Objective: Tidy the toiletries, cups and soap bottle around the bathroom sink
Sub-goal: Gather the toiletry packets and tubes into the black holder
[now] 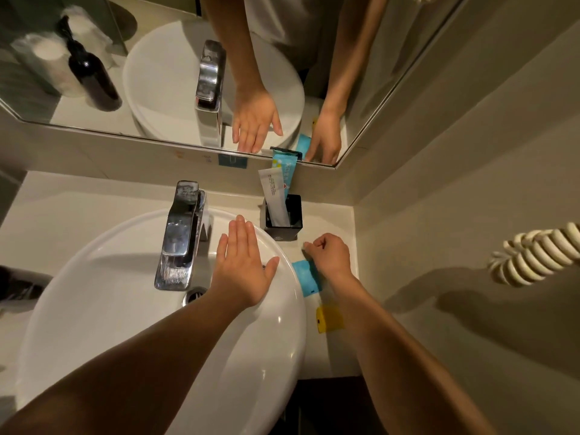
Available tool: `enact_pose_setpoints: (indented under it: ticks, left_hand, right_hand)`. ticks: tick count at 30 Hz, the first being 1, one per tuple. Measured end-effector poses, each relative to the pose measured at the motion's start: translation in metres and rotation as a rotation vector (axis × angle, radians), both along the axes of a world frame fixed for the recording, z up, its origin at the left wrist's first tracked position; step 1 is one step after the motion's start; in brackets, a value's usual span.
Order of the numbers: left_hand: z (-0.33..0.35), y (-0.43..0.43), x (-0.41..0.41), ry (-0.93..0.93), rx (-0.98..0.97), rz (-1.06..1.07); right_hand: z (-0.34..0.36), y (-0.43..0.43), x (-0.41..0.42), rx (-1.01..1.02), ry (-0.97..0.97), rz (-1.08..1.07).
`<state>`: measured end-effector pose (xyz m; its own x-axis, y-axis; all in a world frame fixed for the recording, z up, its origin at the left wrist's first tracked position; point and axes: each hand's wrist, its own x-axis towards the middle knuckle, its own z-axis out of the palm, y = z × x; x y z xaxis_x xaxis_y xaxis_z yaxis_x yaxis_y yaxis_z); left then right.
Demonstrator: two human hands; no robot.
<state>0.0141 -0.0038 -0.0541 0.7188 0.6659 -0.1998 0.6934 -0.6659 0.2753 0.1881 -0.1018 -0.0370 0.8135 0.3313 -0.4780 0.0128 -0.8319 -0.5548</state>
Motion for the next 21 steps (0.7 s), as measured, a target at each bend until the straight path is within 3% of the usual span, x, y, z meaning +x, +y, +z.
enact_pose_setpoints:
  ticks: [4,8,15,21]
  left_hand:
    - [0.003,0.000,0.001,0.012,-0.008,-0.001]
    - [0.006,0.000,0.001,0.011,-0.016,-0.003]
    - [0.006,0.000,0.001,0.014,-0.049,-0.003]
    - [0.008,0.001,-0.001,0.005,-0.063,-0.013]
  right_hand:
    - [-0.002,-0.008,-0.016,-0.170,0.049,0.079]
    - [-0.004,-0.008,-0.018,-0.217,0.037,0.103]
    - [0.004,-0.023,-0.012,-0.046,0.132,0.021]
    - [0.071,-0.019,0.015,0.245,-0.014,0.096]
